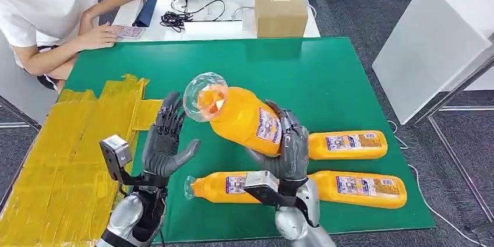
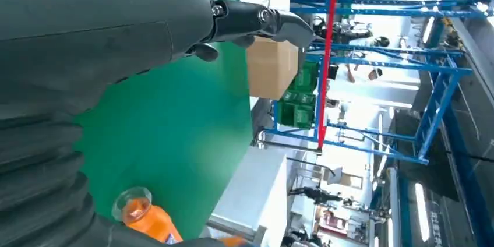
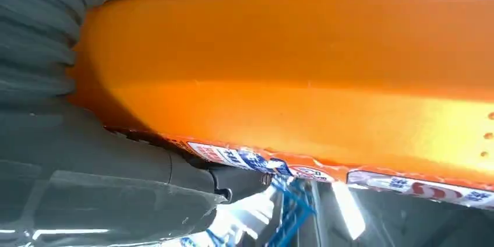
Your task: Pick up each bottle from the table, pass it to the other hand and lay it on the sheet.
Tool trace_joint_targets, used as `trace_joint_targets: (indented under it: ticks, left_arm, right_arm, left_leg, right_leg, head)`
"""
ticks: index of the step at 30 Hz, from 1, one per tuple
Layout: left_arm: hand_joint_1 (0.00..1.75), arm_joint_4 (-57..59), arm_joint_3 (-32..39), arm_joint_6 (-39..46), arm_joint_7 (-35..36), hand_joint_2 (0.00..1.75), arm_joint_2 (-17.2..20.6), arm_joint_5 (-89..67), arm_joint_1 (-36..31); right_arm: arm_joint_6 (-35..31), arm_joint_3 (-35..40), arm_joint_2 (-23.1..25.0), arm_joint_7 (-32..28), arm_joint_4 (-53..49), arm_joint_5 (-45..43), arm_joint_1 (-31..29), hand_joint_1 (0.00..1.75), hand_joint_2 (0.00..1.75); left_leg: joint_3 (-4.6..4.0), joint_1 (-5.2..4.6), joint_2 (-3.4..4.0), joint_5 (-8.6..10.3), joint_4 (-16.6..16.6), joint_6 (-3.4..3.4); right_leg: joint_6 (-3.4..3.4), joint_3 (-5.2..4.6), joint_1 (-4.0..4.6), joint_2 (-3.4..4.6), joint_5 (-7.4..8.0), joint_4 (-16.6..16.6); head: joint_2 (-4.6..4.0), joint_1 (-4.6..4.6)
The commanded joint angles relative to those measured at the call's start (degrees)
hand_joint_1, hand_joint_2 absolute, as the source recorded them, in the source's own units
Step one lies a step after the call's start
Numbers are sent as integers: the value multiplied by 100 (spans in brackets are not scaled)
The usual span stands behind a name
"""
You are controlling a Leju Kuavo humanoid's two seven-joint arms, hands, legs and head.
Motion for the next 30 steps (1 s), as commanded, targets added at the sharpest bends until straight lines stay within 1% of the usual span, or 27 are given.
trace_joint_targets:
  ticks: [1,3,4,7,10,11,12,13,14,15,16,18,19,20,22,23,25,26,27,28,30]
  left_arm:
    - [0,111,122,21,20,175,-4,-26,-78]
    - [0,111,120,26,19,175,-3,-31,-73]
    - [0,113,123,29,19,175,-3,-32,-76]
    - [0,116,128,32,19,175,-1,-32,-81]
    - [0,113,103,22,23,175,6,-36,-96]
    - [0,113,102,21,23,175,2,-35,-100]
    - [0,115,97,16,24,175,6,-36,-105]
    - [0,108,71,-28,32,175,29,-23,-120]
    - [0,106,57,-52,30,175,45,-16,-143]
    - [0,98,44,-76,26,175,58,-10,-164]
    - [0,103,16,-118,21,175,68,1,-214]
    - [0,103,14,-114,17,175,60,0,-231]
    - [0,103,14,-114,17,175,60,0,-231]
    - [0,103,14,-114,17,175,60,0,-231]
    - [0,113,1,-126,20,175,63,1,-242]
    - [0,160,-47,-187,33,175,63,23,-300]
    - [0,223,-96,-209,40,175,37,33,-375]
    - [0,268,-142,-250,53,175,26,56,-432]
    - [0,293,-166,-258,56,175,14,61,-461]
    - [0,318,-192,-277,63,175,8,75,-492]
    - [0,326,-200,-276,63,175,6,75,-499]
  right_arm:
    - [-184,-416,-189,-117,-613,-111,114,173,175]
    - [-184,-438,-191,-117,-642,-123,126,175,175]
    - [-184,-481,-183,-122,-659,-166,131,175,175]
    - [-152,-513,-205,-100,-600,-219,96,173,175]
    - [12,-440,-216,-54,-371,-251,1,175,175]
    - [10,-441,-201,-56,-302,-254,-27,175,175]
    - [35,-427,-204,-54,-252,-255,-51,169,175]
    - [310,-350,-258,81,-83,-311,-138,173,175]
    - [567,-304,-298,214,105,-377,-240,173,175]
    - [789,-279,-305,261,293,-501,-326,169,175]
    - [970,-275,-273,246,625,-618,-467,175,175]
    - [981,-283,-240,185,755,-648,-518,175,175]
    - [981,-283,-240,185,755,-648,-518,175,175]
    - [981,-283,-240,185,755,-648,-518,175,175]
    - [1001,-273,-234,185,798,-647,-527,173,175]
    - [1200,-224,-195,249,1035,-662,-614,173,175]
    - [1370,-93,-112,262,1506,-606,-785,173,175]
    - [1462,28,-51,250,1834,-561,-900,173,175]
    - [1451,111,3,240,2056,-502,-975,171,175]
    - [1437,186,45,231,2246,-454,-1041,169,175]
    - [1431,221,73,222,2328,-436,-1066,169,175]
  left_leg:
    - [10,-2,-6,-3,-4,-2]
    - [34,4,-3,-15,-2,-6]
    - [13,0,0,-5,-3,-3]
    - [9,-1,-3,-2,-3,-2]
    - [13,1,3,-4,-4,-3]
    - [39,4,8,-14,-5,-8]
    - [22,2,3,-7,-4,-5]
    - [31,4,5,-10,-5,-7]
    - [15,1,5,-4,-4,-4]
    - [25,4,9,-7,-6,-6]
    - [20,2,12,-5,-6,-4]
    - [41,5,22,-10,-11,-7]
    - [18,3,12,-4,-6,-4]
    - [28,3,13,-6,-7,-5]
    - [14,2,-5,-1,-5,-3]
    - [40,5,0,-11,-8,-7]
    - [15,2,5,-3,-5,-3]
    - [44,5,16,-14,-8,-8]
    - [21,4,11,-4,-7,-5]
    - [38,5,17,-9,-9,-8]
    - [25,3,7,-3,-8,-6]
  right_leg:
    - [2,13,-2,-7,-5,-4]
    - [2,40,4,-5,-14,-9]
    - [2,16,0,0,-4,-6]
    - [1,12,-1,-3,-3,-4]
    - [1,15,1,3,-2,-6]
    - [1,43,4,6,-9,-12]
    - [1,26,3,2,-4,-9]
    - [0,35,4,4,-7,-11]
    - [0,17,1,5,-1,-7]
    - [0,28,4,8,-2,-11]
    - [1,22,3,11,1,-10]
    - [1,43,6,20,0,-17]
    - [1,21,4,11,2,-10]
    - [1,30,4,10,-1,-11]
    - [0,19,2,-3,-1,-8]
    - [0,48,6,-1,-8,-15]
    - [1,18,2,7,0,-7]
    - [1,47,5,15,-6,-15]
    - [0,24,5,11,1,-10]
    - [-1,40,6,15,-1,-14]
    - [-1,28,3,8,0,-10]
  head:
    - [0,-2]
    - [0,0]
    - [0,-2]
    - [0,0]
    - [0,-2]
    - [0,0]
    - [0,0]
    - [0,-2]
    - [0,0]
    - [0,-2]
    - [0,-2]
    - [0,-2]
    - [0,-2]
    - [0,-2]
    - [0,2]
    - [0,-4]
    - [0,-2]
    - [0,0]
    - [0,-2]
    - [0,0]
    - [0,0]
